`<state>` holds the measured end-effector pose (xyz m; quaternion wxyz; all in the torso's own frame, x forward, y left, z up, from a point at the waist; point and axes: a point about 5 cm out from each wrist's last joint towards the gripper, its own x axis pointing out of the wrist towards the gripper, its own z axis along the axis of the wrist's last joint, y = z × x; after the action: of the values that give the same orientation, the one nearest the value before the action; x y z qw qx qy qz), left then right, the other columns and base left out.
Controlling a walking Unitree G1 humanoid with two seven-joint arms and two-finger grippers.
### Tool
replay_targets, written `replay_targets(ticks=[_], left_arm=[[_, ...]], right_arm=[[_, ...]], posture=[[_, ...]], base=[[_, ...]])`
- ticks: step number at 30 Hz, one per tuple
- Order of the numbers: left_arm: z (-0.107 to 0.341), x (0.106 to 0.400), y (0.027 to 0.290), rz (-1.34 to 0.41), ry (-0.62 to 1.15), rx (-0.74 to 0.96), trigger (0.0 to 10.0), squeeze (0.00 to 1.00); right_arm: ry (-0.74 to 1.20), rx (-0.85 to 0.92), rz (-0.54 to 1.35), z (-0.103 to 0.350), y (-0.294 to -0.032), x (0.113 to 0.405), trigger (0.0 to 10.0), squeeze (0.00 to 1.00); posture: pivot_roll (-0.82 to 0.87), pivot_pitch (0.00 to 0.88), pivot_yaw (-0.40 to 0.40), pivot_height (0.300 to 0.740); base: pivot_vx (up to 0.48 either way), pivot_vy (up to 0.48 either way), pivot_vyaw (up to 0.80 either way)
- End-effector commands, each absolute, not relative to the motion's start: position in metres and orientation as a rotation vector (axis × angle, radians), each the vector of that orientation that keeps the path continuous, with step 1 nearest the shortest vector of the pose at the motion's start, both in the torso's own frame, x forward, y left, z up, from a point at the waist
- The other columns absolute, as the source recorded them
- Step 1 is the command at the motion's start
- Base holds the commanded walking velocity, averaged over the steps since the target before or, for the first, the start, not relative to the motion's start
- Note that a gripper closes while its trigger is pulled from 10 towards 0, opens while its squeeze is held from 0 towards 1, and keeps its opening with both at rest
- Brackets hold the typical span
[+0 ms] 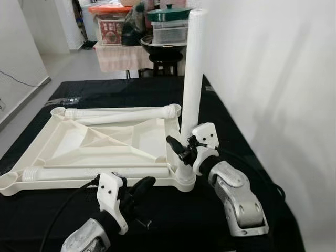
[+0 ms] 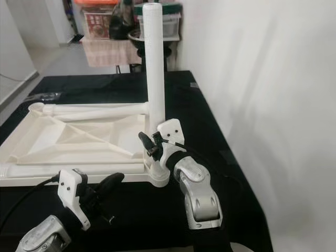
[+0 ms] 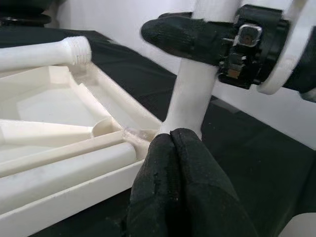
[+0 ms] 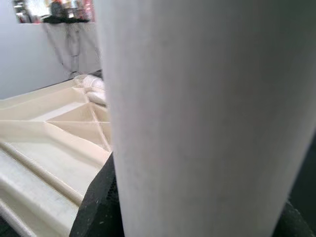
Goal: Building children table
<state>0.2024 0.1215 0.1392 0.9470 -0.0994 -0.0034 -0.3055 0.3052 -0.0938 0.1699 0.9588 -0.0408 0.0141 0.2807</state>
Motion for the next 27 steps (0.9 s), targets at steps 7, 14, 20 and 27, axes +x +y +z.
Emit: replay_targets(ticks=[7,14,20,27], left_arm=[[0.136,0.205,0.123,-0.6,-0.003,-0.19,10.0,0.0],[0.135,0.205,0.122,-0.607,0.001,-0.191,10.0,0.0],[0.134,0.204,0.12,-0.611,0.004,-0.194,10.0,0.0],[0.134,0.2,0.118,-0.605,0.006,-0.193,10.0,0.0]], right_arm=[[0.133,-0.009,0.783,0.156,-0.086,0.31,10.0,1.0],[0.032,-0.08,1.121,0.178,-0.091,0.307,10.0,0.0],[0.066,-0.13,1.23,0.181,-0.105,0.328,10.0,0.0],[0.124,-0.131,1.311,0.18,-0.104,0.345,10.0,0.0]], posture=[[-0.06,0.002,-0.009,0.74],[-0.05,0.0,-0.009,0.74],[-0.03,0.0,-0.025,0.74],[-0.01,0.0,-0.035,0.74]], base=[[0.0,0.0,0.0],[0.0,0.0,0.0],[0.0,0.0,0.0],[0.0,0.0,0.0]])
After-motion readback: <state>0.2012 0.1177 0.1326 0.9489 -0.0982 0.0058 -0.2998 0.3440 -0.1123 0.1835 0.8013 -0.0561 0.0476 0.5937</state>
